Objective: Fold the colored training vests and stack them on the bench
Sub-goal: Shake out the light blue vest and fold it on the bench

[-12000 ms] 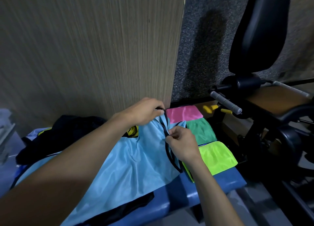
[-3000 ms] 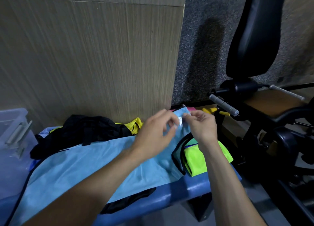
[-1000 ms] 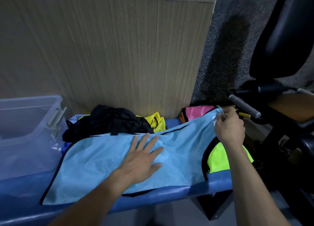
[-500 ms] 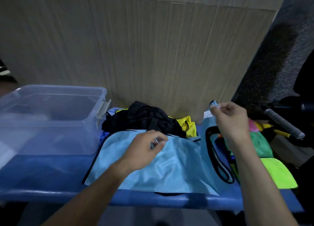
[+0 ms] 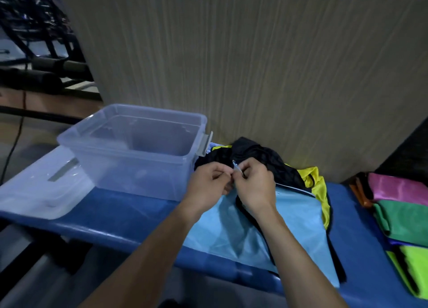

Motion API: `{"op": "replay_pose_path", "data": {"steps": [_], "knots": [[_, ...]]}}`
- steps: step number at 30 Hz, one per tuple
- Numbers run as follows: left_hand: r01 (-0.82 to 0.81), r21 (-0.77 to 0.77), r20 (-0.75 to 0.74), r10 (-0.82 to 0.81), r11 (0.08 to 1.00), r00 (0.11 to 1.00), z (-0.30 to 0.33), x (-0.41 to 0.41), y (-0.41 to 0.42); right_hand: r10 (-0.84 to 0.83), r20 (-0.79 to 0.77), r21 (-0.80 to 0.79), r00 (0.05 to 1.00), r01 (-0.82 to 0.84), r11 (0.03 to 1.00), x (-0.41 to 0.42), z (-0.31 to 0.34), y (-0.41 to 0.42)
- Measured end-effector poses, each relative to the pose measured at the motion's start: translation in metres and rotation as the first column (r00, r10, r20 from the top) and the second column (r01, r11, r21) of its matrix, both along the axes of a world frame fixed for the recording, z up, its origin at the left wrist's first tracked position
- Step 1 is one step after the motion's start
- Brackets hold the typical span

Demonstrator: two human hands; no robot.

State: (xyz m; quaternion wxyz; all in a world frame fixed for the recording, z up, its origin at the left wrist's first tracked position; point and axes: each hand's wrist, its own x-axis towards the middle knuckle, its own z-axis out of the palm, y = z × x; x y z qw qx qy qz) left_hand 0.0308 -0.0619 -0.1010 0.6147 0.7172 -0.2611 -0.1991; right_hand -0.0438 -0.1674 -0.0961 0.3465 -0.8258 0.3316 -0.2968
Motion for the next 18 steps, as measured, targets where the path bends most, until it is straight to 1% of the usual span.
{"op": "replay_pose_path", "data": {"steps": [2, 6, 9, 11, 12, 14, 16, 18], "knots": [[0.010, -0.031, -0.100, -0.013, 0.999, 0.995, 0.000, -0.001, 0.000, -0.013, 0.091, 0.133, 0.996, 0.001, 0.991, 0.000, -0.002, 0.001], [0.095, -0.044, -0.195, -0.102, 0.995, 0.975, -0.001, -0.005, -0.005, 0.019, 0.202, 0.209, 0.979, -0.062, 0.976, -0.001, -0.005, 0.007], [0.050, -0.093, -0.348, -0.079, 0.994, 0.934, 0.000, -0.004, -0.007, 0.173, 0.211, 0.263, 0.962, -0.226, 0.938, -0.004, -0.004, 0.012], [0.033, -0.076, -0.404, -0.061, 0.997, 0.913, -0.002, 0.000, -0.007, 0.285, 0.181, 0.320, 0.941, -0.331, 0.888, -0.008, -0.002, 0.013], [0.043, -0.068, -0.419, -0.068, 0.997, 0.905, -0.003, 0.002, -0.006, 0.323, 0.181, 0.346, 0.929, -0.368, 0.863, -0.011, -0.002, 0.013], [0.088, -0.031, -0.404, -0.094, 0.996, 0.910, -0.007, 0.004, -0.006, 0.347, 0.223, 0.366, 0.911, -0.409, 0.836, -0.018, -0.004, 0.012], [0.129, 0.026, -0.357, -0.111, 0.991, 0.927, -0.010, 0.004, -0.008, 0.348, 0.238, 0.314, 0.907, -0.411, 0.856, -0.025, -0.010, 0.010], [0.164, 0.047, -0.311, -0.141, 0.985, 0.940, -0.009, 0.001, -0.008, 0.359, 0.230, 0.272, 0.905, -0.414, 0.869, -0.033, -0.014, 0.008]]}}
